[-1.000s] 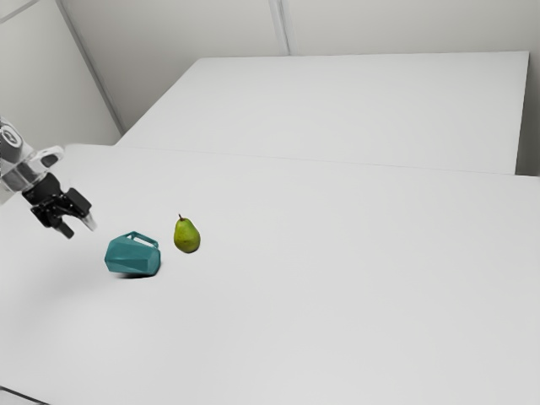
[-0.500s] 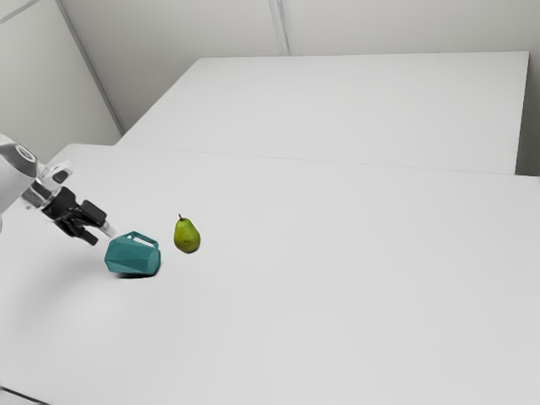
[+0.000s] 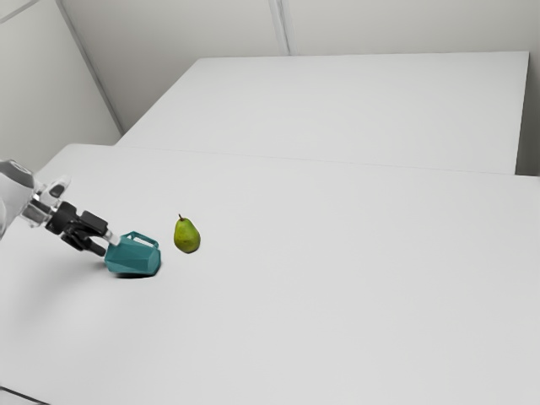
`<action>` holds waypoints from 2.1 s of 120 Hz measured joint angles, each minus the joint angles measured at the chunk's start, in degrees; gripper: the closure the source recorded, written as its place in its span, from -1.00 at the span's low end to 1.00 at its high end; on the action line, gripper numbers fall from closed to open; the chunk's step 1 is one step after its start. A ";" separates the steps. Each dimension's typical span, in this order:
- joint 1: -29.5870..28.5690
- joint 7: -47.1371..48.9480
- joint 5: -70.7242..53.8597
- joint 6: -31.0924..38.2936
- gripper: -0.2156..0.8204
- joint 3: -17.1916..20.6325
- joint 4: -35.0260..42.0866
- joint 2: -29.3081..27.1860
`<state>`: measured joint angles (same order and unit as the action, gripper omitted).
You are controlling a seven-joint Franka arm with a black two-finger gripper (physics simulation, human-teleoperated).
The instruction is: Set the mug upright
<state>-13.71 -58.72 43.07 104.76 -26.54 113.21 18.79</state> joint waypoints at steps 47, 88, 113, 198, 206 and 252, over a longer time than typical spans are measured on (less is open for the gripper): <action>-0.17 -2.37 4.48 -3.06 -0.58 0.00 0.32 0.92; -0.25 -3.74 7.91 -4.15 -0.39 0.00 2.35 0.95; -0.32 -4.62 10.04 -4.15 -0.22 0.00 3.14 0.95; -0.26 -6.53 13.19 -4.83 0.44 0.00 3.18 0.95; -0.26 -6.60 13.39 -4.80 0.49 0.00 3.18 0.95; -0.08 -6.73 13.54 -4.58 0.82 0.01 3.43 -0.09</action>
<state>-13.79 -65.44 56.61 100.18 -26.52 116.64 18.70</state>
